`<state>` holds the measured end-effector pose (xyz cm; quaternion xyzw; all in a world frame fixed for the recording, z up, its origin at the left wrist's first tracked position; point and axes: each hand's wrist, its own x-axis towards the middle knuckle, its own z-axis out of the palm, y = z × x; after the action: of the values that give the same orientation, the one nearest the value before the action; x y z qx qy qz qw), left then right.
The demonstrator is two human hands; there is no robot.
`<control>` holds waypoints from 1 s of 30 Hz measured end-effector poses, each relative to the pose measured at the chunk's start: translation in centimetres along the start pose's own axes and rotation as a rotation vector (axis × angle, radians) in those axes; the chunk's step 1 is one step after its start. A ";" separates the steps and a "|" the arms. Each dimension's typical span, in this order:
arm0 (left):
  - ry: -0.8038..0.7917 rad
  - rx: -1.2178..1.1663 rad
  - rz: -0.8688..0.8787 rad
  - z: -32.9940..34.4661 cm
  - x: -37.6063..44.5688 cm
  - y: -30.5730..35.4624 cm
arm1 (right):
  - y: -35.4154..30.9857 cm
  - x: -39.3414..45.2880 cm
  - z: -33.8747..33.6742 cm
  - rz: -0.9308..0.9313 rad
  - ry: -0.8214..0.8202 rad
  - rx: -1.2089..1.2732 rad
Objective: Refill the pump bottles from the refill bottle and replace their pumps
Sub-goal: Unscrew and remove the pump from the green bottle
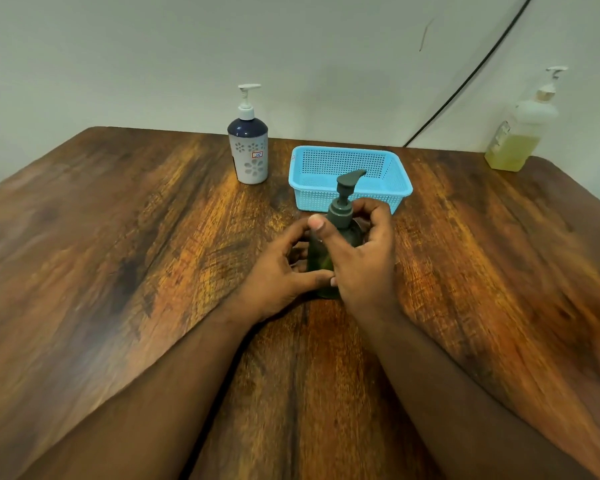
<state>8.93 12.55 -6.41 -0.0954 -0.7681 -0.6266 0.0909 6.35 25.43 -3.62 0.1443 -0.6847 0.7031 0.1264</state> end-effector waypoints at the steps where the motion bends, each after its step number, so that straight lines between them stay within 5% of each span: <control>1: -0.004 -0.015 0.002 0.0 0.0 0.1 | 0.1 0.0 -0.1 -0.004 -0.003 0.010; 30: -0.007 -0.017 0.026 0.1 -0.1 0.5 | 0.4 0.1 -1.1 0.002 -0.155 0.276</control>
<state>9.12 12.77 -5.97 -0.1082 -0.7619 -0.6314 0.0955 6.05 26.49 -4.00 0.2133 -0.5894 0.7775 0.0513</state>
